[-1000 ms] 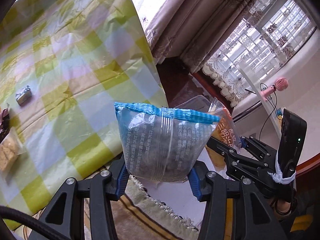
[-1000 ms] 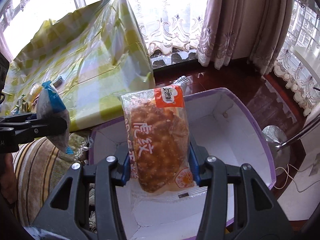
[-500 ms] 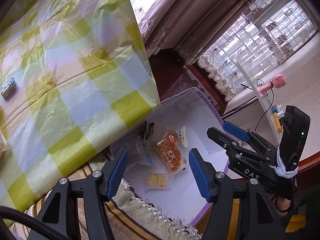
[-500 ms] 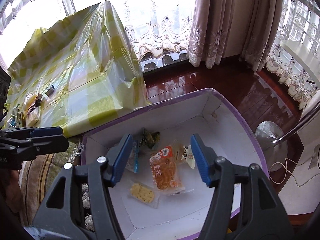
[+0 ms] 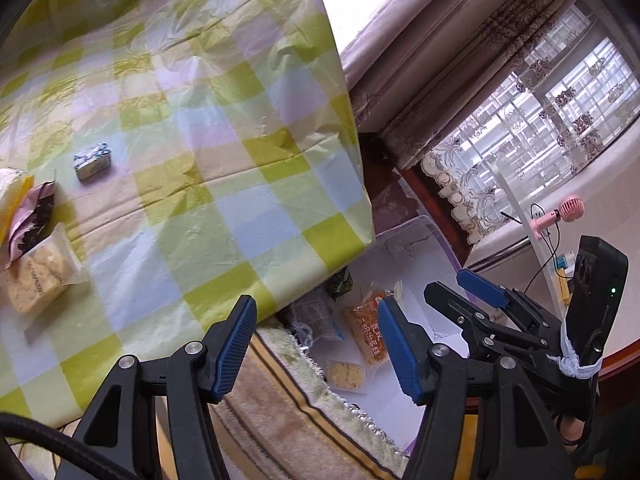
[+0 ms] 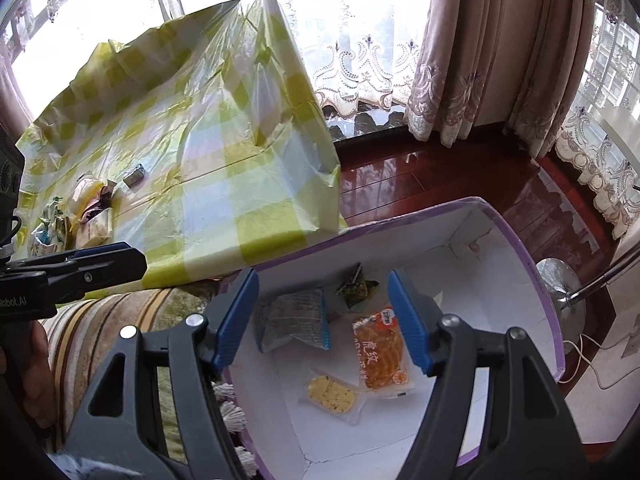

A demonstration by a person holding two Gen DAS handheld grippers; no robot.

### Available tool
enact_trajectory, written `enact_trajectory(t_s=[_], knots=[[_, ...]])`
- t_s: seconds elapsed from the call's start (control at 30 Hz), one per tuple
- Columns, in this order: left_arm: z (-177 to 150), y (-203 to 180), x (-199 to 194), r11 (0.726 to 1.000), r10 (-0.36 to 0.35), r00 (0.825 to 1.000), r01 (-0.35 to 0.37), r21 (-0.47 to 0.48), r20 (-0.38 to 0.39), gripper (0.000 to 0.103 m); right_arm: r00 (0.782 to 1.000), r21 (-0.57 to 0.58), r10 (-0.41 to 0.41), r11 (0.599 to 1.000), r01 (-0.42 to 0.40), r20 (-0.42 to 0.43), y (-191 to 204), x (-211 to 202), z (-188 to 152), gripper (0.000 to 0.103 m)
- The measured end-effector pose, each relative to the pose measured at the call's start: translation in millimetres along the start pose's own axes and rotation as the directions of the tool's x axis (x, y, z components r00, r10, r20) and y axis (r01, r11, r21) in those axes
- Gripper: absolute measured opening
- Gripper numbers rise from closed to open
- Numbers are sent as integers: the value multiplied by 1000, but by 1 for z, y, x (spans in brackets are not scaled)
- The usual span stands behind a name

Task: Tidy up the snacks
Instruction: 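Return both grippers to the table above the snack pile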

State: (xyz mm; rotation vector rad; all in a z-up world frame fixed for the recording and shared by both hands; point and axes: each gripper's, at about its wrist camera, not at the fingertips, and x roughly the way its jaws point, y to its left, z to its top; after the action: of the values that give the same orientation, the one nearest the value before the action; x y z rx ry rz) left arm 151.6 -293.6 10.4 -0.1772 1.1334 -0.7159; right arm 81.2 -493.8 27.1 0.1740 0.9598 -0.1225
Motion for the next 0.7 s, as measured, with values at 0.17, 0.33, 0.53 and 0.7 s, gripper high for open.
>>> enact_trajectory(t_s=[0.17,0.33,0.53,0.7], knots=[[-6,28,-27,997,57,996,-52,-65,65,64,998,-39,61,997,-61,-7,34,3,3,75],[-16,59,-53,984,122,986,-105,-141,114,64,993,-74,114,990,-117,-37,67,8,4,76],[-40,102,-91,953,207,964,-160,-259,166,64,983,-114,173,977,-179,-65,98,11,3,76],[-65,139,-125,906,279,939,-188,-379,201,64,976,-153,204,965,-214,-80,123,14,4,76]])
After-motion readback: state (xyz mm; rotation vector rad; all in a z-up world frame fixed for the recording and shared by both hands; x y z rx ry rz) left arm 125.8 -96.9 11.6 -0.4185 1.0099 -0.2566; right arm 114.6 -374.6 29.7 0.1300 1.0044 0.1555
